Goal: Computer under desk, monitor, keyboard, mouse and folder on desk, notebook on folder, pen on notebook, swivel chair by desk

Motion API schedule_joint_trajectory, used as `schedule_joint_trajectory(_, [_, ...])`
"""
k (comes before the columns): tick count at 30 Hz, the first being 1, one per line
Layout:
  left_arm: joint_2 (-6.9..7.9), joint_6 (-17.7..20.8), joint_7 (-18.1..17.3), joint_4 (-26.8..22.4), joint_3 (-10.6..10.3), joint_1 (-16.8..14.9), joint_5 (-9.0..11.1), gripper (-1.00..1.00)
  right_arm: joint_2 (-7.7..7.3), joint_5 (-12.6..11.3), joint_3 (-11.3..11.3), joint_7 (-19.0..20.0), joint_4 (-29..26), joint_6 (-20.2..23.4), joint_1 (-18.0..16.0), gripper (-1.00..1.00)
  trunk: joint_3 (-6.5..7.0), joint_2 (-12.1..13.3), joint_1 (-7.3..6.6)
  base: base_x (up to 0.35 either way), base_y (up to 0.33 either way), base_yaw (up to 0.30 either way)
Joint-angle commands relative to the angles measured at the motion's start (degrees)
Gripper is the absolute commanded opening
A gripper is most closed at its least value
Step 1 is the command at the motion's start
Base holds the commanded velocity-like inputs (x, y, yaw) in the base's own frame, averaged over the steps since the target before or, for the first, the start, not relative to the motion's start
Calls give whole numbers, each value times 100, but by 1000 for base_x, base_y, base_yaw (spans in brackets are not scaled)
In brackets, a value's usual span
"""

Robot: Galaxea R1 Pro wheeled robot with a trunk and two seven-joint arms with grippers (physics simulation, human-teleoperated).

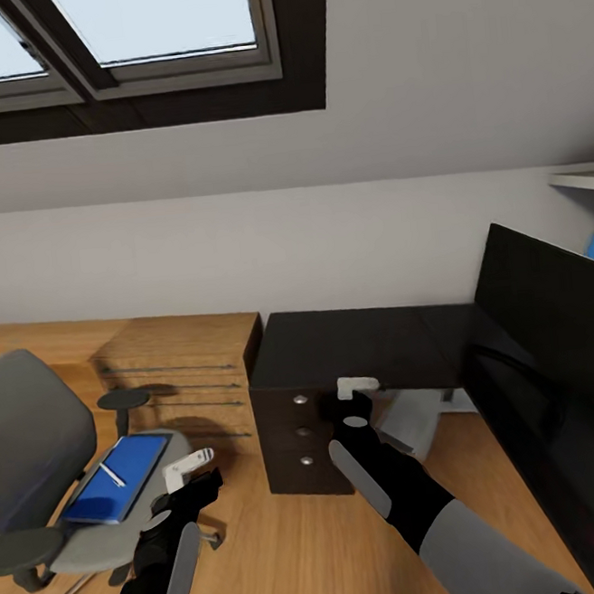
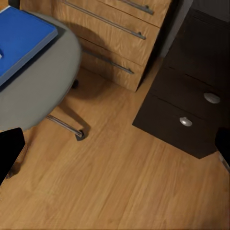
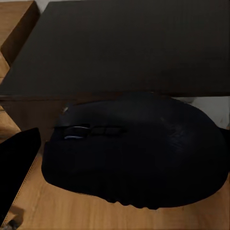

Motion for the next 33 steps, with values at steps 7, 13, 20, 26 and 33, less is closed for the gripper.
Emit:
schedule_joint_trajectory(7, [-9, 16, 41, -5, -8, -5, 61, 100, -3, -28, 15, -40, -5, 27, -7, -100, -9, -5, 4, 321, 1, 266])
schedule_joint_trajectory(13, [-10, 16, 41, 2, -41, -5, 60, 100, -3, -36, 13, -18, 10, 32, -7, -100, -10, -5, 4, 321, 0, 37])
schedule_joint_trajectory(20, [-7, 16, 41, 2, -42, -5, 60, 100, -3, -40, 13, -38, 16, 32, -7, -100, -2, -5, 4, 321, 0, 98])
schedule_joint_trajectory(26, [-9, 16, 43, 2, -42, -5, 60, 100, -3, -39, 15, -40, 21, 26, -7, -100, 30, -5, 4, 285, 0, 208])
schedule_joint_trajectory(33, [-10, 14, 50, -6, -42, -5, 60, 100, 4, -39, 15, -35, 74, 24, -7, -100, 53, -5, 4, 56, 0, 128])
